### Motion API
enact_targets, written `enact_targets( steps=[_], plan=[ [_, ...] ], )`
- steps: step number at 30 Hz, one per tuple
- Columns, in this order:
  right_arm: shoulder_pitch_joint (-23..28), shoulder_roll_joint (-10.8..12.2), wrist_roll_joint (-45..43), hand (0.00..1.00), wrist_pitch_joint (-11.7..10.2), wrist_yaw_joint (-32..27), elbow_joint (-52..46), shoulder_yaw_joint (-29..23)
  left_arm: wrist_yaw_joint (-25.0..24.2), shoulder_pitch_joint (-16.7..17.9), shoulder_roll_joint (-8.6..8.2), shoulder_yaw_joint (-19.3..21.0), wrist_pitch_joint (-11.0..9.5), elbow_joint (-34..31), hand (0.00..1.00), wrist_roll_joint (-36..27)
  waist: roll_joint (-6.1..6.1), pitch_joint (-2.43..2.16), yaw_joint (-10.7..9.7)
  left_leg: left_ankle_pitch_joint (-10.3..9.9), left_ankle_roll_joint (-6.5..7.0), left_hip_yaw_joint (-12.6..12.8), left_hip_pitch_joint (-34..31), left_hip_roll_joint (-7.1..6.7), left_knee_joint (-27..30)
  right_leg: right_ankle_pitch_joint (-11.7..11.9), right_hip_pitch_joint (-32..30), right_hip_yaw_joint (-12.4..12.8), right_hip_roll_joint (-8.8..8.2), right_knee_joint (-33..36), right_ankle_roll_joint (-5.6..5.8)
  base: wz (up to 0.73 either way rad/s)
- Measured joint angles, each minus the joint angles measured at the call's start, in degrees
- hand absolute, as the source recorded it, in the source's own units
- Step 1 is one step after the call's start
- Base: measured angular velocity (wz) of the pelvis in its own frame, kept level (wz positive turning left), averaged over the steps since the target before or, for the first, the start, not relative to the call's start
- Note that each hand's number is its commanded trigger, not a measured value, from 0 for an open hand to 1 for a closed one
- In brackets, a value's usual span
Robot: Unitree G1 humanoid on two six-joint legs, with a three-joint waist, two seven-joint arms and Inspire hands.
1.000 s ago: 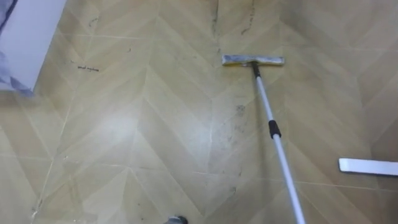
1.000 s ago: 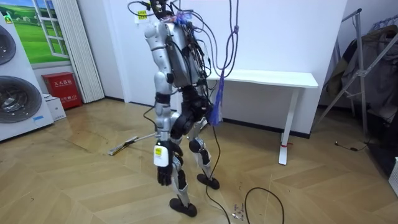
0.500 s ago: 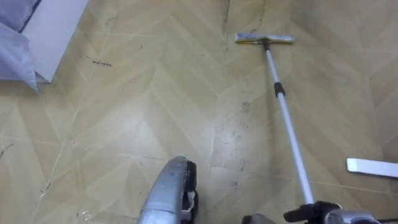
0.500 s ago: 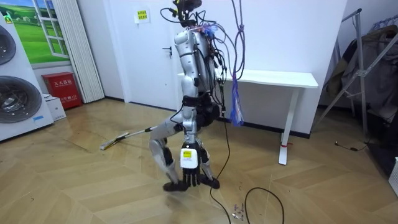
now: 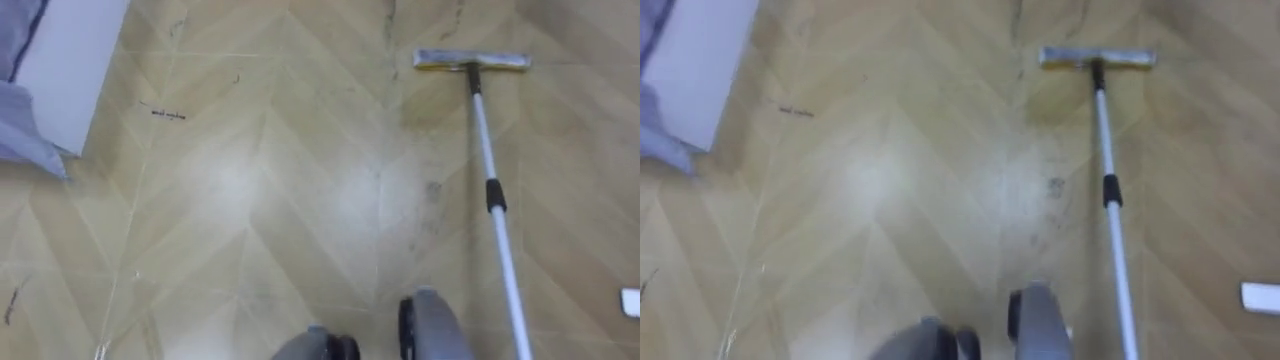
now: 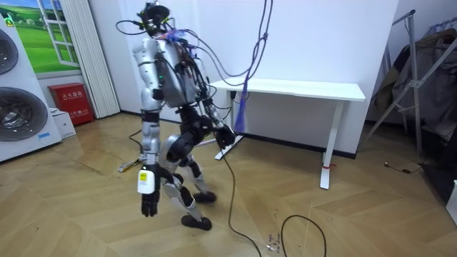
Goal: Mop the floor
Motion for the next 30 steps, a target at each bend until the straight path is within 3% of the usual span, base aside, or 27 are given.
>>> enact_targets(
  steps=[1, 2, 3, 4, 5, 6, 7, 8, 9, 10, 11, 12, 13, 14, 15, 16, 17, 18, 19, 20, 21, 23, 25, 26, 27, 29, 30],
  plan=[
    [-0.57, -0.03, -0.27, 1.0, 0.78, -0.3, -0.4, -0.09, 0.17, 0.8, -0.29, -0.02, 0.61, -0.01, 0.0, -0.09, -0.64, 0.08, 0.17, -1.22, -0.4, 0.07, 3.23, 0.04, -1.31, 1.35, 1.8, -2.08, -0.28, -4.54, -1.37, -0.12],
    [-1.19, -0.08, -1.06, 1.0, 1.84, -0.51, -0.35, -0.15, 0.28, 1.68, -0.25, 0.08, 1.53, -0.12, 0.0, -0.09, -1.18, 0.0, 0.53, -2.89, -1.16, 0.1, 6.02, 0.5, -1.19, 2.22, 4.19, -2.68, -0.23, -4.61, -2.33, -0.04],
    [-1.9, -0.2, -1.3, 1.0, 2.33, -0.7, -0.26, -0.24, 0.41, 2.01, -0.21, 0.17, 2.06, -0.22, 0.0, -0.09, -1.46, 0.02, 0.66, -3.36, -1.9, 0.33, 6.77, 0.91, 0.63, 1.93, 5.19, -2.91, -0.31, -3.83, -2.24, 0.0],
    [-4.3, -0.74, -2.01, 1.0, 3.28, -0.84, 0.05, -0.68, 0.87, 2.32, 0.18, -0.07, 2.67, -0.71, 0.0, -0.18, -1.86, 0.29, 1.46, -2.0, -4.34, 1.82, 5.31, 2.73, 8.39, 0.19, 6.72, -3.24, 0.41, -1.62, -2.59, -0.15],
    [-7.97, -1.51, -3.05, 1.0, 4.38, -0.88, 0.73, -1.03, 1.63, 2.62, 0.72, -0.08, 2.76, -1.34, 0.0, -0.93, -3.63, 0.65, 2.45, 3.55, -6.42, 2.86, 1.64, 4.44, 18.5, -2.01, 7.24, -2.53, 1.03, 1.53, -3.21, -0.4],
    [-12.56, -2.81, -4.59, 1.0, 5.14, -0.85, 0.77, -1.04, 2.45, 2.81, 1.05, -0.22, 2.75, -1.66, 0.0, -1.06, -5.4, 0.74, 3.74, 12.67, -7.49, 3.45, -2.78, 5.42, 27.22, -4.01, 7.29, -1.84, 1.22, 4.08, -4.77, -0.48],
    [-15.07, -3.73, -5.18, 1.0, 5.21, -0.81, 0.77, -1.0, 2.68, 2.8, 1.08, -0.28, 2.61, -1.81, 0.0, -1.25, -6.17, 0.92, 4.34, 17.55, -7.9, 3.25, -5.19, 5.44, 30.84, -4.93, 7.33, -1.5, 1.55, 5.04, -5.05, -0.49],
    [-20.53, -5.47, -6.02, 1.0, 5.07, -0.69, 0.54, -0.79, 2.76, 2.78, 1.47, -0.57, 1.81, -2.82, 0.0, -2.73, -7.01, 1.21, 5.26, 21.08, -8.59, 2.6, -10.26, 5.87, 37.54, -6.52, 7.31, -1.09, 2.29, 6.66, -5.53, -0.4],
    [-24.72, -6.17, -6.14, 1.0, 3.99, -0.66, 0.15, 0.55, 2.67, 2.78, 2.09, -0.68, 1.52, -4.13, 0.0, -3.7, -7.22, 1.33, 6.47, 20.42, -8.27, 2.51, -15.67, 7.41, 41.15, -7.81, 7.5, -1.05, 3.51, 7.74, -5.49, -0.39],
    [-26.2, -7.03, -6.06, 1.0, 2.98, -0.76, 0.05, 1.52, 2.64, 2.8, 2.38, -0.72, 1.47, -4.63, 0.0, -4.03, -7.47, 1.5, 6.94, 19.98, -7.99, 2.44, -17.68, 7.8, 41.29, -8.48, 7.89, -1.02, 4.02, 8.01, -5.58, -0.26],
    [-28.39, -7.21, -5.96, 1.0, 0.85, -0.68, -0.73, 2.06, 2.54, 3.21, 2.87, -0.63, 1.51, -5.35, 0.0, -4.13, -8.26, 1.94, 8.03, 18.09, -7.54, 1.79, -20.02, 8.48, 37.64, -9.92, 9.89, -1.02, 4.53, 8.05, -5.52, -0.1],
    [-29.0, -7.21, -5.49, 1.0, 0.65, -0.54, -1.08, 2.31, 2.47, 3.41, 2.91, -0.65, 1.55, -5.44, 0.0, -4.08, -8.47, 2.04, 8.48, 17.08, -7.64, 1.6, -20.13, 8.48, 34.07, -10.59, 11.33, -1.02, 4.67, 7.65, -5.42, 0.0],
    [-29.02, -7.2, -3.79, 1.0, 0.51, -0.03, -1.7, 2.75, 2.05, 4.29, 2.9, -0.61, 1.87, -6.19, 0.0, -3.78, -8.85, 1.86, 9.21, 15.35, -7.95, 1.58, -18.62, 8.35, 23.28, -12.1, 14.2, -1.02, 4.72, 6.26, -4.95, 0.1],
    [-28.27, -7.23, -2.37, 1.0, 0.56, 0.66, -1.7, 2.98, 1.38, 4.65, 2.86, -0.08, 1.81, -6.62, 0.0, -3.15, -8.7, 1.75, 9.55, 15.0, -7.86, 1.48, -16.03, 8.26, 10.66, -13.54, 17.28, -1.13, 4.71, 4.47, -4.31, 0.15],
    [-27.38, -7.24, -1.7, 1.0, 0.54, 0.99, -1.7, 3.13, 0.87, 4.8, 2.89, 0.19, 1.8, -6.56, 0.0, -2.64, -8.41, 1.69, 9.55, 14.87, -7.52, 1.34, -14.97, 8.21, 5.22, -14.21, 18.85, -1.31, 4.68, 3.54, -3.92, 0.34],
    [-24.7, -7.26, -0.55, 1.0, 0.53, 1.25, -1.53, 3.06, 0.2, 4.58, 3.08, 0.6, 1.91, -6.36, 0.0, -1.84, -8.22, 1.67, 9.14, 14.36, -4.94, 1.87, -13.74, 7.73, 0.96, -15.72, 21.69, -2.13, 3.52, 1.85, -2.92, 0.7],
    [-20.86, -7.56, -0.37, 1.0, 0.46, 1.6, -1.09, 2.86, -0.65, 4.35, 2.99, 1.17, 1.97, -5.95, 0.0, -1.8, -7.58, 0.88, 7.92, 12.73, -2.45, 2.17, -12.44, 6.02, 0.83, -16.77, 23.88, -2.53, 2.22, 0.79, -1.61, 0.87],
    [-18.86, -7.77, -0.39, 1.0, 0.27, 1.52, -0.31, 2.88, -0.91, 3.74, 2.81, 1.16, 2.04, -5.82, 0.0, -1.76, -6.99, 0.82, 7.31, 12.06, -1.43, 2.33, -11.54, 5.1, 0.81, -16.83, 24.65, -2.32, 1.6, 1.17, -1.46, 0.97],
    [-15.05, -7.96, -0.37, 1.0, 0.11, 1.28, 1.46, 2.87, -1.27, 3.13, 2.5, 1.13, 1.89, -5.55, 0.0, -1.45, -6.13, 0.55, 6.42, 10.4, -0.06, 3.7, -9.5, 3.82, 0.44, -15.81, 25.21, -2.02, -0.13, 4.04, 0.48, 0.7],
    [-10.69, -8.12, -0.36, 1.0, 0.06, 0.68, 2.07, 2.87, -1.3, 3.07, 1.92, 1.22, 1.37, -5.57, 0.0, 0.56, -4.92, 0.08, 5.62, 8.58, 0.88, 4.09, -7.19, 2.31, 0.37, -12.43, 24.41, -1.82, -1.96, 9.17, 2.66, 0.53],
    [-6.46, -7.91, -0.29, 1.0, -0.24, -0.17, 2.0, 2.9, -1.19, 3.07, 1.52, 1.29, 1.24, -5.58, 0.0, 2.29, -3.91, -0.69, 4.9, 6.98, 1.4, 3.96, -5.32, 1.0, 0.06, -7.87, 22.78, -0.83, -2.68, 14.47, 3.12, 0.2],
    [-2.11, -7.22, -0.15, 1.0, -0.61, -1.41, 1.31, 2.9, -0.73, 2.95, 1.42, 1.59, 0.55, -6.51, 0.0, 3.11, -2.32, -1.03, 4.02, 5.07, 1.56, 2.8, -3.27, 0.19, -0.43, -5.02, 18.65, 0.96, -2.36, 20.81, 3.22, -0.15],
    [-0.79, -6.0, 0.03, 1.0, -1.12, -2.41, 1.12, 2.5, 0.39, 2.9, 1.21, 1.64, 0.19, -6.67, 0.0, 3.94, -1.11, -0.72, 2.45, 4.6, 1.16, 0.66, -1.03, -0.24, -1.88, -5.5, 13.92, 0.96, -1.86, 21.57, 2.71, -0.37],
    [-0.51, -5.12, 0.09, 1.0, -1.1, -2.6, 1.05, 2.27, 0.53, 2.91, 1.13, 1.48, 0.2, -6.68, 0.0, 4.35, -0.52, -0.42, 1.4, 4.46, 0.85, -1.54, 0.67, -0.7, -3.6, -5.55, 11.49, 0.76, -1.79, 18.34, 2.64, -0.35],
    [-0.25, -4.62, 0.18, 1.0, -1.08, -2.71, 1.0, 2.27, 0.56, 2.87, 1.11, 1.39, 0.2, -6.7, 0.0, 4.38, -0.26, -0.44, 0.95, 4.39, 0.69, -2.09, 1.48, -0.69, -4.33, -5.55, 10.64, 0.83, -1.73, 15.71, 2.64, -0.28],
    [0.75, -2.21, 0.33, 1.0, 0.02, -3.37, 0.94, 1.85, 0.72, 2.9, 0.99, 1.34, 0.33, -6.66, 0.0, 4.31, -0.41, -0.33, 0.24, 3.64, -0.58, -4.36, 4.89, -1.01, -6.67, -4.75, 9.33, 0.94, -1.45, 0.49, 1.99, -0.24],
    [0.64, -1.7, 0.29, 1.0, 0.65, -3.43, 0.87, 1.44, 0.76, 2.91, 0.93, 1.37, 0.52, -6.58, 0.0, 4.31, -0.39, -0.32, 0.4, 3.23, -0.9, -5.13, 5.61, -1.09, -6.92, -3.81, 9.09, 1.07, -1.08, -3.07, 1.45, -0.25]
  ],
)
